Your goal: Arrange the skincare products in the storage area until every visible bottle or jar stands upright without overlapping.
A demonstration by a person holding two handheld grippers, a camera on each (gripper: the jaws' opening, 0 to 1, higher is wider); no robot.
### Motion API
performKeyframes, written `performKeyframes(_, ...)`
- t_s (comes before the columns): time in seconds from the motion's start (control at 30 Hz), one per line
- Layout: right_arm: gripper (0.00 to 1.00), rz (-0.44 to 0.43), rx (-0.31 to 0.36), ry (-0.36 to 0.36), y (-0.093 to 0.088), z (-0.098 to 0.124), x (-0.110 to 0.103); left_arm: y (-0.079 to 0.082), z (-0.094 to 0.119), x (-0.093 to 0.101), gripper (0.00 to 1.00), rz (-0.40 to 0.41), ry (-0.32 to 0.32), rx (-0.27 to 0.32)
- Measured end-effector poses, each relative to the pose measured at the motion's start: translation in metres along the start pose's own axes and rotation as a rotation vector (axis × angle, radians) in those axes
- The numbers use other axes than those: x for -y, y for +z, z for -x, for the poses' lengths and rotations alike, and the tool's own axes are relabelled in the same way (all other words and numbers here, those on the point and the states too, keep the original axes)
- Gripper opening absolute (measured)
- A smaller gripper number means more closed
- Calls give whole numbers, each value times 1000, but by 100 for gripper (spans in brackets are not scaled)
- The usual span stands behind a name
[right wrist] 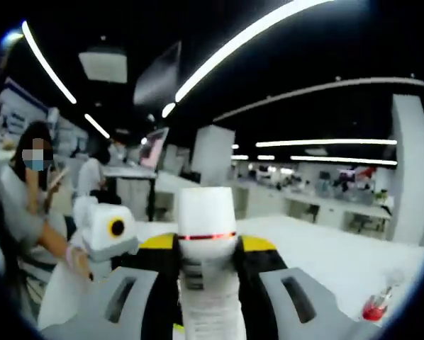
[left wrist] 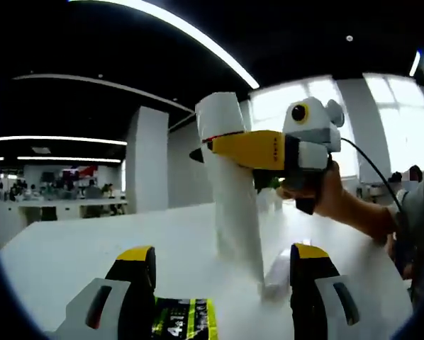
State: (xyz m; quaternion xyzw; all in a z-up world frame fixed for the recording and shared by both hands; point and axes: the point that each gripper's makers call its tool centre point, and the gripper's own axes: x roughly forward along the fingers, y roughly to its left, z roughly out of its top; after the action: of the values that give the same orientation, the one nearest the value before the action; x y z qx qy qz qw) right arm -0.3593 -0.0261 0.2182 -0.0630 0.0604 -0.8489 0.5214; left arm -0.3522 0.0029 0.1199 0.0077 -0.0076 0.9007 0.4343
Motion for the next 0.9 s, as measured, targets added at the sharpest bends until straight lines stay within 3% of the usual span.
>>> performKeyframes(0.1,29,-30,10,14,7,-8,-14,1,-2,5,78,-21,-4,12)
performKeyframes(0.17,29,-31,37,16,13,-10,-20,0,-1,2,71,-45,15,6)
performKeyframes(0.23,29,-28,62,14,20,-10,-25,0,1,-3,57,-82,41,4)
performKeyframes(0.3,29,-14,83,14,24,-8,-28,6,5,-8,52,-91,76,30)
performKeyframes(0.37,29,-8,105,3,29,-4,-26,9,8,-7,42,-92,72,35)
performKeyframes(0.43,29,-2,121,-10,31,-1,-26,11,10,-5,21,-109,76,36)
performKeyframes(0.5,30,-4,137,-21,32,4,-23,16,14,-8,20,-189,129,39)
performKeyframes(0.6,30,-25,148,-32,30,10,-21,18,16,-10,18,-215,164,30)
performKeyframes(0.77,30,-87,143,-70,20,19,-12,23,28,-32,11,-352,292,-31)
performKeyframes(0.83,31,-104,147,-56,16,21,-12,21,33,-34,10,-390,305,-76)
performKeyframes(0.9,31,-126,162,-49,14,23,-12,21,34,-32,8,-486,323,-111)
